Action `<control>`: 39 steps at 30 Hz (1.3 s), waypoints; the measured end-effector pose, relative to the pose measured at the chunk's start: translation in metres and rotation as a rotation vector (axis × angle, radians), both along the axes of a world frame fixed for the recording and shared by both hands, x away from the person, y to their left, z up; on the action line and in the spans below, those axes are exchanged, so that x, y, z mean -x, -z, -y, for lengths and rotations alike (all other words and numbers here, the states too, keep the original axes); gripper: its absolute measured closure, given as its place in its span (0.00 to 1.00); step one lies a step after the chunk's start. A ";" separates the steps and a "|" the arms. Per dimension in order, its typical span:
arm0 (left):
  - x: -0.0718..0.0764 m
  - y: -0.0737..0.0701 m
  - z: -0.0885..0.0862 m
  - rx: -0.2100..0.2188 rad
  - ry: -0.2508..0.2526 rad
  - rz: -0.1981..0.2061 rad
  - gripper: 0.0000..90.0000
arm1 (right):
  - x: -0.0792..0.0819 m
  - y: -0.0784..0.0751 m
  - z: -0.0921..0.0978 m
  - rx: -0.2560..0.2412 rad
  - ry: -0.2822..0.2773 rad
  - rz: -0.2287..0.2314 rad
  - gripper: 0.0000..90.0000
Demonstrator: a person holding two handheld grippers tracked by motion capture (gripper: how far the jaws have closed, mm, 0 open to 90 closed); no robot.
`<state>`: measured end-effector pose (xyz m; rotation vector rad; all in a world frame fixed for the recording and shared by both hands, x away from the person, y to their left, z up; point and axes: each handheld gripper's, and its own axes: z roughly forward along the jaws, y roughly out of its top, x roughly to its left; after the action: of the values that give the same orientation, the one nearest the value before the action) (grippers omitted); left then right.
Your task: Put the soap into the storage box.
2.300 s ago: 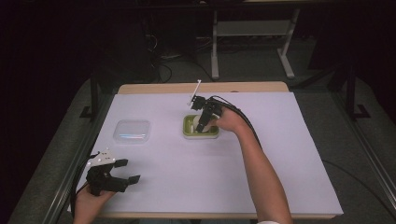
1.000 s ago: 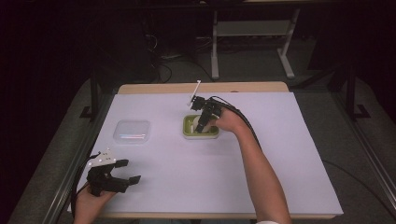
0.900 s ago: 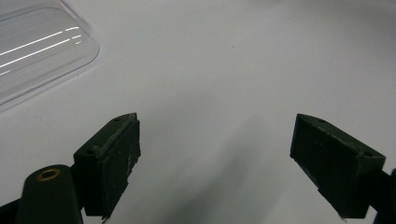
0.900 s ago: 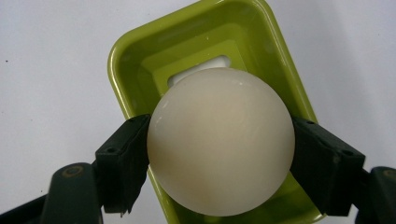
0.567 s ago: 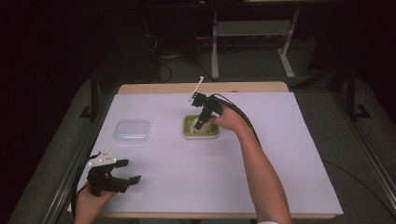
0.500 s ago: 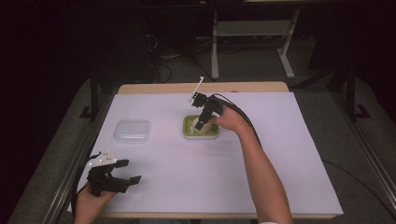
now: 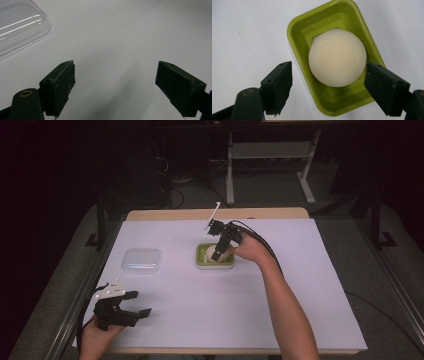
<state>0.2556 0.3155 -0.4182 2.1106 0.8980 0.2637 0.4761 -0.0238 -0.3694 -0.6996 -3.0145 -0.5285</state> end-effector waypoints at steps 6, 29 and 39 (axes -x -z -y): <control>0.000 0.000 0.000 -0.004 -0.002 -0.001 0.17 | 0.003 -0.005 0.004 -0.007 0.002 0.005 0.24; 0.001 -0.001 0.001 -0.019 0.004 0.005 0.17 | 0.024 -0.017 0.027 -0.066 0.014 0.020 0.25; 0.001 0.000 0.001 -0.027 0.004 0.005 0.17 | 0.036 -0.023 0.038 -0.097 0.023 0.031 0.24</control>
<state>0.2548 0.3148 -0.4184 2.1354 0.8921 0.2811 0.4401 -0.0614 -0.3467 -0.7278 -2.9884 -0.6873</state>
